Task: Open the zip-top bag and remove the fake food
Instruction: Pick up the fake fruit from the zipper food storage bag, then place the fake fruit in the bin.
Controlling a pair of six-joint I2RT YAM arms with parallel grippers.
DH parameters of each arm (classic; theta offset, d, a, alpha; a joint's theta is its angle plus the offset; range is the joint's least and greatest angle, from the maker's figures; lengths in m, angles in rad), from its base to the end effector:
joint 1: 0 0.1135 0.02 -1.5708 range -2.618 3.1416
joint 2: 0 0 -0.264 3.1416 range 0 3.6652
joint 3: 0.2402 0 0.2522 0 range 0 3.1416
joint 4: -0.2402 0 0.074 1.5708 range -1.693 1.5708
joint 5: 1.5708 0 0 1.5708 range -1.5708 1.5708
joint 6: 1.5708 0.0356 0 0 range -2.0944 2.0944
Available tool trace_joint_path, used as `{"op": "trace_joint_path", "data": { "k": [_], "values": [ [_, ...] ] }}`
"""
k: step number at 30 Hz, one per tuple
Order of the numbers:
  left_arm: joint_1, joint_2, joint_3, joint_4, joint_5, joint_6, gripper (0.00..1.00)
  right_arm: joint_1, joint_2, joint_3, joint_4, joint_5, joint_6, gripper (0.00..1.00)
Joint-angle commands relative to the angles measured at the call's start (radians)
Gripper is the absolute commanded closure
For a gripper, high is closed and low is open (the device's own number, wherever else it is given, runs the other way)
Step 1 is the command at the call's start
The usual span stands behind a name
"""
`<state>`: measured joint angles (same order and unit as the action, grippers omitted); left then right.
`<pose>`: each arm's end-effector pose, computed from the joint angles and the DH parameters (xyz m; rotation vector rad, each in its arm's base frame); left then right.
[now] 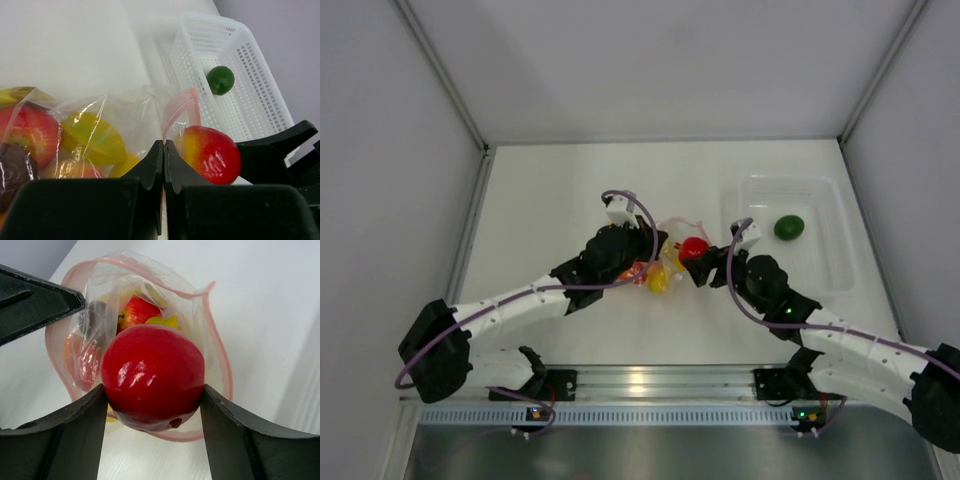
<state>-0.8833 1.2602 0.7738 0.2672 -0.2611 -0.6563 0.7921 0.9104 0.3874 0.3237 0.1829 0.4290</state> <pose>0.1910 -0.2181 0.2798 0.0161 1.8680 -0.8615 0.1501 0.1429 0.2300 -0.1941 1.8135 0.7165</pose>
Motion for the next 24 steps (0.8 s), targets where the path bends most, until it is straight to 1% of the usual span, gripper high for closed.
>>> {"op": "trace_joint_path", "data": {
  "k": [1, 5, 8, 11, 13, 15, 18, 19, 20, 22, 23, 24],
  "values": [
    [0.017, -0.041, -0.019, 0.04, -0.05, -0.016, 1.0, 0.013, -0.07, 0.056, -0.124, 0.044, -0.024, 0.74],
    [0.032, -0.041, -0.041, 0.04, -0.056, -0.028, 1.0, -0.001, -0.157, 0.082, -0.218, 0.053, -0.033, 0.74],
    [0.046, -0.051, -0.06, 0.04, -0.052, -0.04, 1.0, -0.033, -0.212, 0.134, -0.314, 0.059, -0.047, 0.74],
    [0.052, -0.067, -0.065, 0.04, -0.041, -0.037, 1.0, -0.094, -0.249, 0.183, -0.402, 0.035, -0.056, 0.75],
    [0.058, -0.079, -0.064, 0.04, -0.03, -0.036, 1.0, -0.163, -0.254, 0.228, -0.451, 0.046, -0.055, 0.75],
    [0.063, -0.09, -0.061, 0.04, -0.02, -0.039, 1.0, -0.249, -0.234, 0.272, -0.534, 0.061, -0.059, 0.75],
    [0.064, -0.105, -0.062, 0.04, -0.017, -0.042, 1.0, -0.358, -0.193, 0.309, -0.6, 0.153, -0.061, 0.76],
    [0.066, -0.108, -0.062, 0.041, -0.015, -0.043, 1.0, -0.387, -0.17, 0.32, -0.609, 0.156, -0.062, 0.76],
    [0.066, -0.111, -0.062, 0.04, -0.012, -0.043, 1.0, -0.455, -0.112, 0.343, -0.612, 0.13, -0.076, 0.75],
    [0.067, -0.111, -0.062, 0.04, 0.002, -0.046, 1.0, -0.531, -0.046, 0.367, -0.604, 0.036, -0.081, 0.74],
    [0.069, -0.113, -0.062, 0.04, 0.006, -0.048, 1.0, -0.597, 0.022, 0.392, -0.594, 0.002, -0.091, 0.73],
    [0.07, -0.116, -0.062, 0.04, 0.008, -0.048, 1.0, -0.626, 0.059, 0.406, -0.588, -0.017, -0.095, 0.73]
  ]
}}
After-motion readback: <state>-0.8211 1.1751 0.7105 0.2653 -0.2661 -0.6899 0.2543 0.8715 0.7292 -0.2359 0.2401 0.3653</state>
